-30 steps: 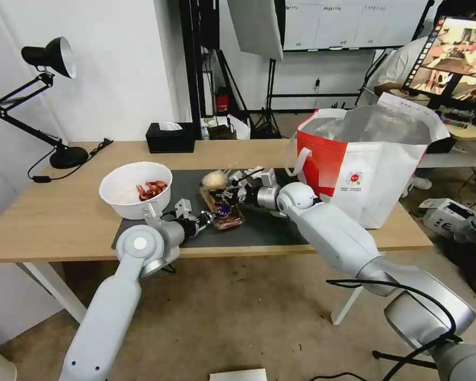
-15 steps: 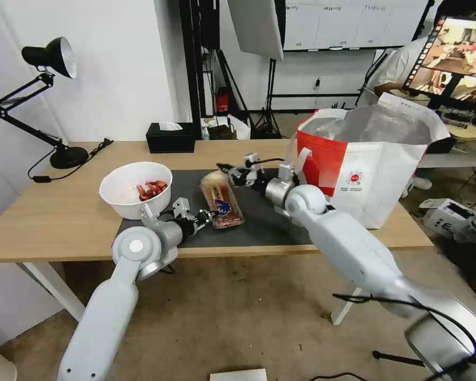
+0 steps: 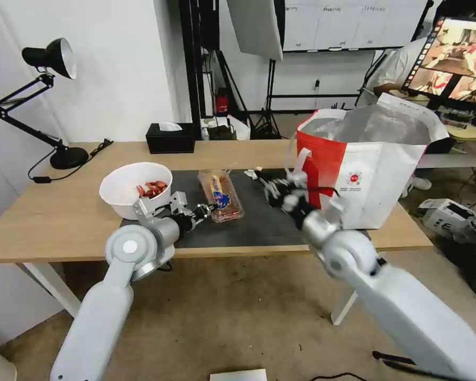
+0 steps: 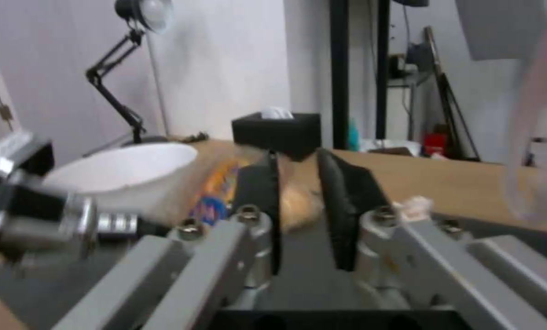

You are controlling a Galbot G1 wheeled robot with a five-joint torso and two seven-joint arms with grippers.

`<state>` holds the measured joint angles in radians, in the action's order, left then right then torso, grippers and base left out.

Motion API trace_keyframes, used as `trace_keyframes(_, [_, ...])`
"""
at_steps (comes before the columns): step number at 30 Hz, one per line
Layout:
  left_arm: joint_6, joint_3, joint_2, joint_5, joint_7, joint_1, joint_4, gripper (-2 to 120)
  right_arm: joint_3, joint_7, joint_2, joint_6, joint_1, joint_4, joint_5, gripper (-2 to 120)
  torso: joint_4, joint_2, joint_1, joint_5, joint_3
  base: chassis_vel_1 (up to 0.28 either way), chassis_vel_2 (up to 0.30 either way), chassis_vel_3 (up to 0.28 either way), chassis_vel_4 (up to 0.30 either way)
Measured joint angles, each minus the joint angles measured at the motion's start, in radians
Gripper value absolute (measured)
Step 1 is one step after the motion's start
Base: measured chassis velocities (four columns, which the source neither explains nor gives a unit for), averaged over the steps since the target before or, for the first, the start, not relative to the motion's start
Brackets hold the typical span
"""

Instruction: Pick up the trash from the table and place it into the takeout bag.

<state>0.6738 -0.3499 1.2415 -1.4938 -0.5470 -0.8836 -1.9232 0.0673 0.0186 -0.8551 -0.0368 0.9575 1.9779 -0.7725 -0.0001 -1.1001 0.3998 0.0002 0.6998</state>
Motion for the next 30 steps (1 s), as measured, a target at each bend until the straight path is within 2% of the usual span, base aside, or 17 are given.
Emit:
trace_keyframes(2, [-0.004, 0.000, 0.000, 0.002, 0.005, 0.003, 0.001, 0, 0.017, -0.001, 0.006, 0.000, 0.027, 0.013, 0.011, 24, 0.0000, 0.000, 0.000, -0.0001, 0.000, 0.000, 0.000, 0.000, 0.000])
trace_keyframes(5, [-0.024, 0.009, -0.013, 0.017, 0.057, 0.036, 0.014, 0, 0.127, -0.020, 0.029, 0.000, 0.213, 0.081, 0.063, 38, 0.0003, 0.000, 0.000, -0.0001, 0.000, 0.000, 0.000, 0.000, 0.000])
trace_keyframes(6, [-0.024, 0.009, -0.013, 0.017, 0.057, 0.036, 0.014, 0, 0.127, -0.020, 0.029, 0.000, 0.213, 0.081, 0.063, 38, 0.0003, 0.000, 0.000, -0.0001, 0.000, 0.000, 0.000, 0.000, 0.000])
trace_keyframes(8, [-0.031, 0.030, -0.016, 0.030, 0.083, 0.080, 0.024, 0, 0.202, -0.042, 0.034, 0.006, 0.329, 0.118, 0.085, 48, 0.0002, 0.000, 0.000, -0.0002, 0.000, 0.000, 0.000, 0.000, 0.000])
trace_keyframes(10, [-0.035, 0.035, -0.016, 0.033, 0.090, 0.090, 0.027, 0, 0.227, -0.050, 0.033, 0.011, 0.363, 0.131, 0.092, 52, 0.0000, 0.000, 0.000, -0.0002, 0.000, 0.000, 0.000, 0.000, 0.000])
trace_keyframes(12, [-0.053, 0.063, -0.015, 0.051, 0.124, 0.134, 0.042, 0, 0.305, -0.074, 0.021, 0.036, 0.477, 0.166, 0.119, 64, -0.0001, 0.000, 0.000, -0.0001, 0.000, 0.000, 0.000, 0.000, 0.000])
trace_keyframes(13, [-0.053, 0.063, -0.015, 0.051, 0.124, 0.134, 0.042, 0, 0.305, -0.074, 0.021, 0.036, 0.477, 0.166, 0.119, 64, -0.0001, 0.000, 0.000, -0.0001, 0.000, 0.000, 0.000, 0.000, 0.000])
trace_keyframes(16, [-0.073, 0.097, -0.002, 0.096, 0.154, 0.228, 0.069, 0, 0.395, -0.097, -0.028, 0.103, 0.647, 0.207, 0.187, 78, 0.0001, 0.000, 0.000, -0.0002, 0.000, 0.000, 0.000, 0.000, 0.000])
trace_keyframes(17, [-0.073, 0.097, -0.002, 0.096, 0.154, 0.228, 0.069, 0, 0.395, -0.097, -0.028, 0.103, 0.647, 0.207, 0.187, 78, 0.0001, 0.000, 0.000, -0.0002, 0.000, 0.000, 0.000, 0.000, 0.000])
trace_keyframes(20, [-0.106, 0.143, 0.008, 0.143, 0.185, 0.330, 0.108, 0, 0.425, -0.111, -0.104, 0.173, 0.750, 0.197, 0.287, 93, 0.0000, 0.000, 0.000, -0.0003, 0.000, 0.000, 0.000, 0.000, 0.000])
trace_keyframes(21, [-0.106, 0.143, 0.008, 0.143, 0.185, 0.330, 0.108, 0, 0.425, -0.111, -0.104, 0.173, 0.750, 0.197, 0.287, 93, 0.0000, 0.000, 0.000, -0.0003, 0.000, 0.000, 0.000, 0.000, 0.000])
trace_keyframes(23, [-0.122, 0.187, 0.016, 0.162, 0.207, 0.415, 0.147, 0, 0.424, -0.119, -0.157, 0.205, 0.790, 0.171, 0.347, 99, 0.0001, 0.000, 0.000, -0.0001, 0.000, 0.000, 0.000, 0.000, 0.000])
trace_keyframes(24, [-0.122, 0.187, 0.016, 0.162, 0.207, 0.415, 0.147, 0, 0.424, -0.119, -0.157, 0.205, 0.790, 0.171, 0.347, 99, 0.0001, 0.000, 0.000, -0.0001, 0.000, 0.000, 0.000, 0.000, 0.000])
trace_keyframes(26, [-0.161, 0.254, 0.037, 0.209, 0.235, 0.517, 0.208, 0, 0.414, -0.121, -0.206, 0.227, 0.804, 0.134, 0.394, 100, 0.0001, 0.000, 0.000, 0.0000, 0.000, 0.000, 0.000, 0.000, 0.000])
trace_keyframes(27, [-0.161, 0.254, 0.037, 0.209, 0.235, 0.517, 0.208, 0, 0.414, -0.121, -0.206, 0.227, 0.804, 0.134, 0.394, 100, 0.0001, 0.000, 0.000, 0.0000, 0.000, 0.000, 0.000, 0.000, 0.000])
trace_keyframes(30, [-0.235, 0.368, 0.089, 0.329, 0.292, 0.632, 0.310, 0, 0.404, -0.121, -0.248, 0.237, 0.808, 0.097, 0.427, 100, 0.0002, 0.000, 0.000, -0.0001, 0.000, 0.000, 0.000, 0.000, 0.000])
